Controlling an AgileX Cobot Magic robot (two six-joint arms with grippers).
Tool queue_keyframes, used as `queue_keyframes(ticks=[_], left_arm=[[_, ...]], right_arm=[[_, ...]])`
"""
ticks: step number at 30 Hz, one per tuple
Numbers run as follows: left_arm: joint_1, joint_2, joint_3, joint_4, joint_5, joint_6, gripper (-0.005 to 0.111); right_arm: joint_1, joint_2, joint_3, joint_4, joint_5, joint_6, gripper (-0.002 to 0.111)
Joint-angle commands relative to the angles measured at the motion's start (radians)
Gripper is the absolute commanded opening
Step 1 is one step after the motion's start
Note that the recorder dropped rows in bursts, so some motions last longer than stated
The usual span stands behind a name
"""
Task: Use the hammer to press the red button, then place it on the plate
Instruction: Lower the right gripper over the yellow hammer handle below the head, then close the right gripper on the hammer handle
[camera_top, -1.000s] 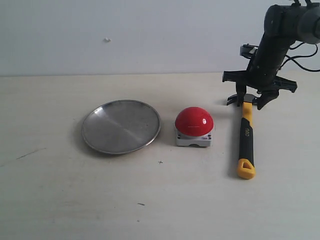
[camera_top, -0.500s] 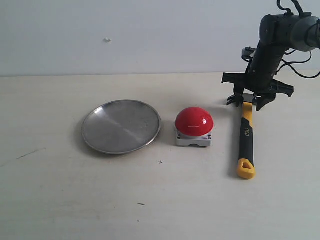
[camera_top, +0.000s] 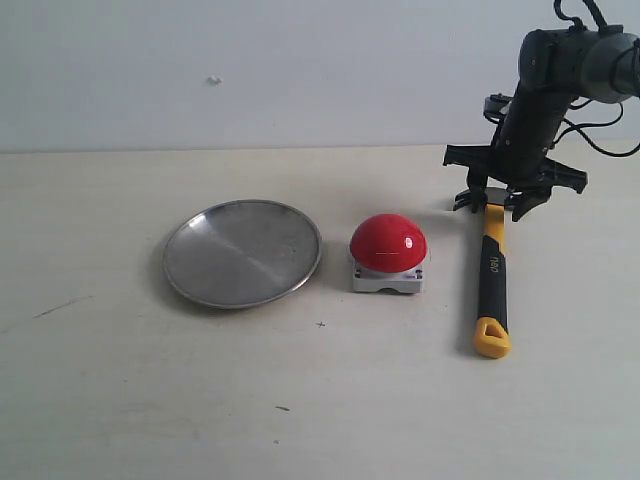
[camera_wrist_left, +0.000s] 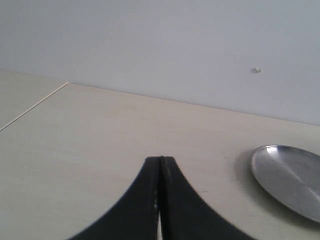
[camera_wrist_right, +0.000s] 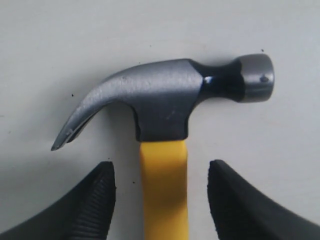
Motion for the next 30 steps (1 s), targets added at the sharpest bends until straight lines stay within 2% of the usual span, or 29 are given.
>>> queue_keyframes(ticks=[1, 9, 30], left_arm=[[-0.008, -0.006, 0.003, 0.002, 0.0, 0.0, 0.0], [-0.008, -0.006, 0.003, 0.002, 0.0, 0.0, 0.0], [-0.008, -0.006, 0.003, 0.002, 0.0, 0.0, 0.0]], right_arm=[[-0.002, -0.001, -0.01, 0.0, 0.003, 0.0, 0.055], [-0.002, -0.001, -0.01, 0.0, 0.042, -0.009, 0.055], [-0.002, 0.0, -0.01, 0.0, 0.001, -0.02, 0.055]])
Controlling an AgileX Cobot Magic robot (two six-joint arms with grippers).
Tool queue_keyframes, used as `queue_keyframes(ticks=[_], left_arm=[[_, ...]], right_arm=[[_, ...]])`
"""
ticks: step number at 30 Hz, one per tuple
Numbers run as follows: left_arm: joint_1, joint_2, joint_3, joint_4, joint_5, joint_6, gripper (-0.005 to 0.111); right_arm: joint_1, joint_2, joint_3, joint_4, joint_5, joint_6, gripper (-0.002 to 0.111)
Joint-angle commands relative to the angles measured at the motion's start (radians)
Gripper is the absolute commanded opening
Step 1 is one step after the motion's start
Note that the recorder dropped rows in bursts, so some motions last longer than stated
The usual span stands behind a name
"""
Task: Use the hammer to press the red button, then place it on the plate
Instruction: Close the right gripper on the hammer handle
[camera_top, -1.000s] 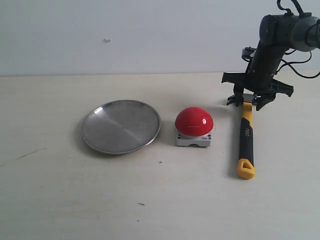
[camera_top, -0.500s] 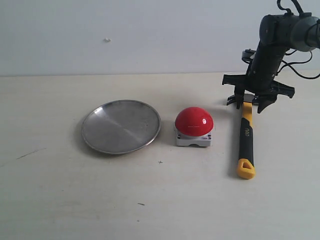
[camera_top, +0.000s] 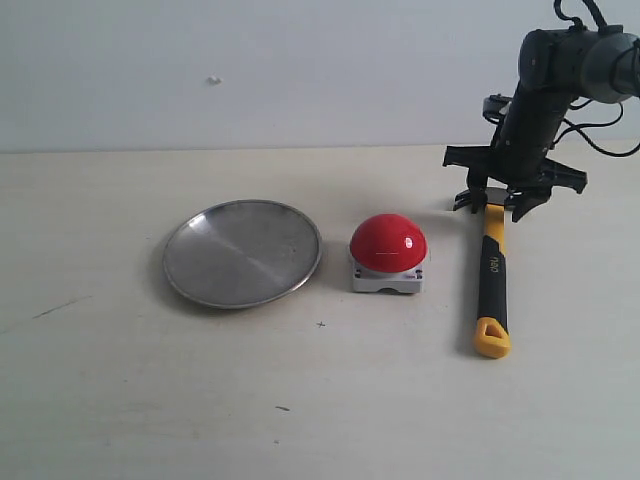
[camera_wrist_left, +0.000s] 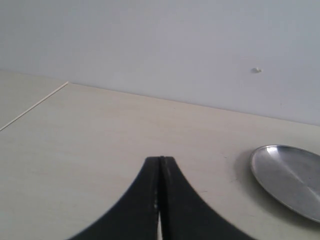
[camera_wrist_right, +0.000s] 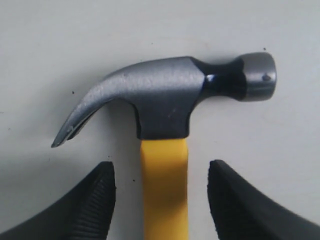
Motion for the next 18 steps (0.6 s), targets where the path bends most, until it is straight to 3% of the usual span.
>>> queue_keyframes(ticks=[1, 18], left_arm=[[-0.008, -0.006, 0.003, 0.002, 0.0, 0.0, 0.0], [-0.008, -0.006, 0.003, 0.002, 0.0, 0.0, 0.0]], right_arm=[[-0.002, 0.0, -0.01, 0.0, 0.003, -0.011, 0.055], [-0.002, 0.041, -0.01, 0.01, -0.029, -0.033, 0.055]])
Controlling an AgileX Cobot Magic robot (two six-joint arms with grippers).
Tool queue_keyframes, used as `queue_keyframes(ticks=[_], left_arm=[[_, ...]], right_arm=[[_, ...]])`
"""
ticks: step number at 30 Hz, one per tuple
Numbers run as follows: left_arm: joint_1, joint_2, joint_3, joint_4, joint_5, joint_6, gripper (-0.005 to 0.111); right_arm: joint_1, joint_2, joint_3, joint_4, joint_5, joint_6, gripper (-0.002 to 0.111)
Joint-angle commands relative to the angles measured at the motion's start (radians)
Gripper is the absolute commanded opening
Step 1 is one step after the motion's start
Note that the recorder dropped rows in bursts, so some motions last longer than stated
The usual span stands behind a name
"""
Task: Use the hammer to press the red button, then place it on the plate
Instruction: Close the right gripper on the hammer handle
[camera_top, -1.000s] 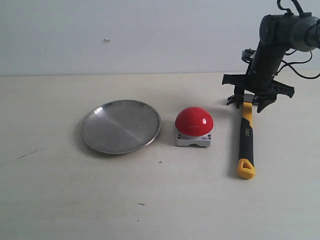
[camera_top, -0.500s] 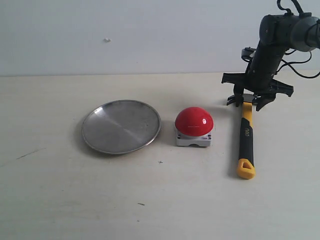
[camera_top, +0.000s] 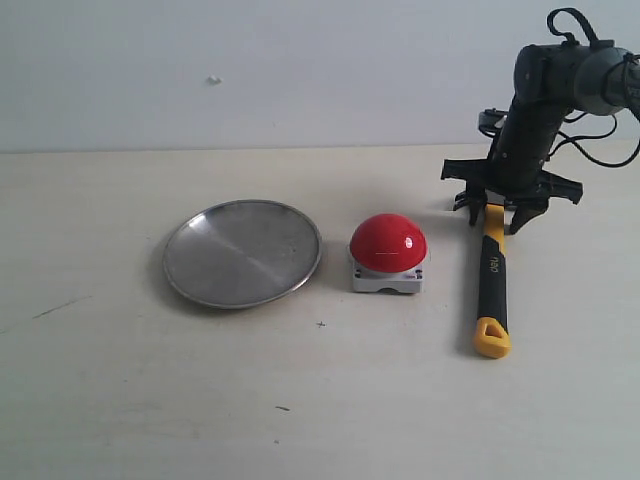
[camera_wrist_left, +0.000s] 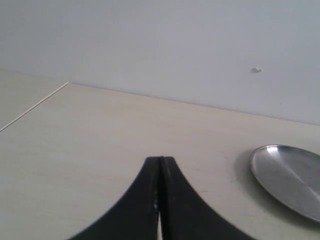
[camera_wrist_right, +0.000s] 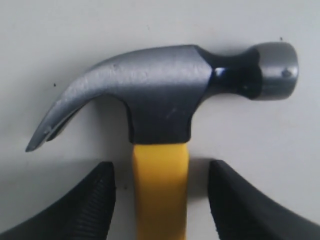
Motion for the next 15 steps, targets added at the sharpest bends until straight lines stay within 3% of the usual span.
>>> queue_keyframes(ticks=[1, 7, 13, 15], left_arm=[[-0.008, -0.006, 0.003, 0.0, 0.0, 0.0, 0.0], [-0.008, -0.006, 0.003, 0.0, 0.0, 0.0, 0.0], [-0.008, -0.006, 0.003, 0.0, 0.0, 0.0, 0.0], [-0.008, -0.006, 0.003, 0.0, 0.0, 0.0, 0.0]], right_arm=[[-0.002, 0.009, -0.01, 0.001, -0.031, -0.006, 0.055], [-0.002, 0.031, -0.01, 0.001, -0.022, -0.026, 0.052], [-0.002, 0.033, -0.01, -0.009, -0.01, -0.034, 0.026], [-0.002, 0.033, -0.01, -0.009, -0.027, -0.034, 0.023]])
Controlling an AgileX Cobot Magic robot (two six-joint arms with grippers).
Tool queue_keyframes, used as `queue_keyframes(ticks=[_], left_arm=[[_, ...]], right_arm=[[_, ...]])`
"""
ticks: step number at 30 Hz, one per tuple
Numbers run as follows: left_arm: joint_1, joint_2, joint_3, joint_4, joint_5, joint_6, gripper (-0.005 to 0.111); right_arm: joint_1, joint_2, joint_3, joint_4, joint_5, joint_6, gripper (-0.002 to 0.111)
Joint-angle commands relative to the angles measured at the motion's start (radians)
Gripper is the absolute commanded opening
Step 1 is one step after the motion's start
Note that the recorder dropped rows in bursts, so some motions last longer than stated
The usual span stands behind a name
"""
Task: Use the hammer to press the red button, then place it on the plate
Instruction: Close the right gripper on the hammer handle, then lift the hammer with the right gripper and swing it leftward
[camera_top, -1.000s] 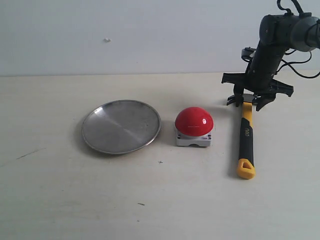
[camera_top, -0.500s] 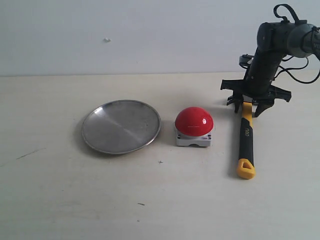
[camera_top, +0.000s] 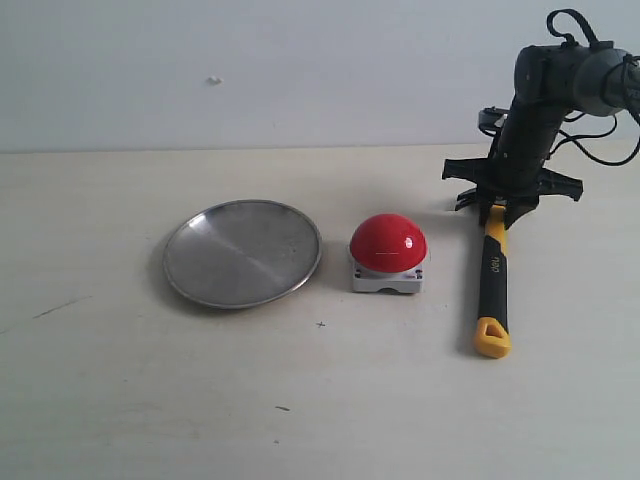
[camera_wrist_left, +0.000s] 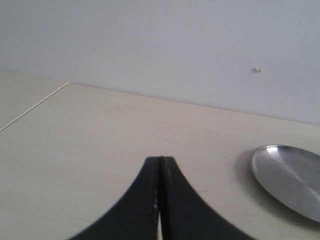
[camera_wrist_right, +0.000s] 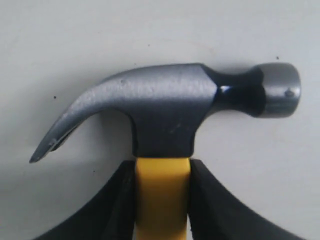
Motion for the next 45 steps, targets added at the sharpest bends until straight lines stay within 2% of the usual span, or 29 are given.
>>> queue_keyframes(ticks=[1, 2, 3, 4, 5, 7, 9, 13, 16, 29, 36, 45], left_arm=[[-0.008, -0.006, 0.003, 0.0, 0.0, 0.0, 0.0], [-0.008, -0.006, 0.003, 0.0, 0.0, 0.0, 0.0], [-0.008, -0.006, 0.003, 0.0, 0.0, 0.0, 0.0], [-0.008, -0.006, 0.003, 0.0, 0.0, 0.0, 0.0], [-0.008, -0.006, 0.003, 0.0, 0.0, 0.0, 0.0], [-0.008, -0.006, 0.003, 0.0, 0.0, 0.0, 0.0], [-0.008, -0.006, 0.003, 0.0, 0.0, 0.0, 0.0], [-0.007, -0.006, 0.003, 0.0, 0.004, 0.0, 0.0], [-0.007, -0.006, 0.003, 0.0, 0.023, 0.0, 0.0], [-0.007, -0.006, 0.003, 0.0, 0.044, 0.0, 0.0], [-0.007, -0.006, 0.003, 0.0, 0.044, 0.0, 0.0], [-0.007, -0.006, 0.003, 0.0, 0.044, 0.0, 0.0]], right_arm=[[-0.002, 0.021, 0.003, 0.0, -0.017, -0.015, 0.026], [-0.002, 0.021, 0.003, 0.0, -0.02, -0.015, 0.038], [-0.002, 0.021, 0.003, 0.0, -0.022, -0.015, 0.043], [-0.002, 0.021, 0.003, 0.0, -0.024, -0.026, 0.054], [-0.002, 0.021, 0.003, 0.0, -0.026, -0.038, 0.055], [-0.002, 0.021, 0.003, 0.0, -0.026, -0.041, 0.05], [-0.002, 0.021, 0.003, 0.0, -0.019, -0.041, 0.038], [-0.002, 0.022, 0.003, -0.012, -0.007, -0.045, 0.027], [-0.002, 0.022, 0.003, -0.012, -0.003, -0.143, 0.0], [-0.002, -0.128, 0.04, 0.097, 0.035, -0.295, 0.0], [-0.019, -0.203, 0.143, 0.23, 0.023, -0.412, 0.0], [-0.105, -0.322, 0.34, 0.436, 0.034, -0.614, 0.0]])
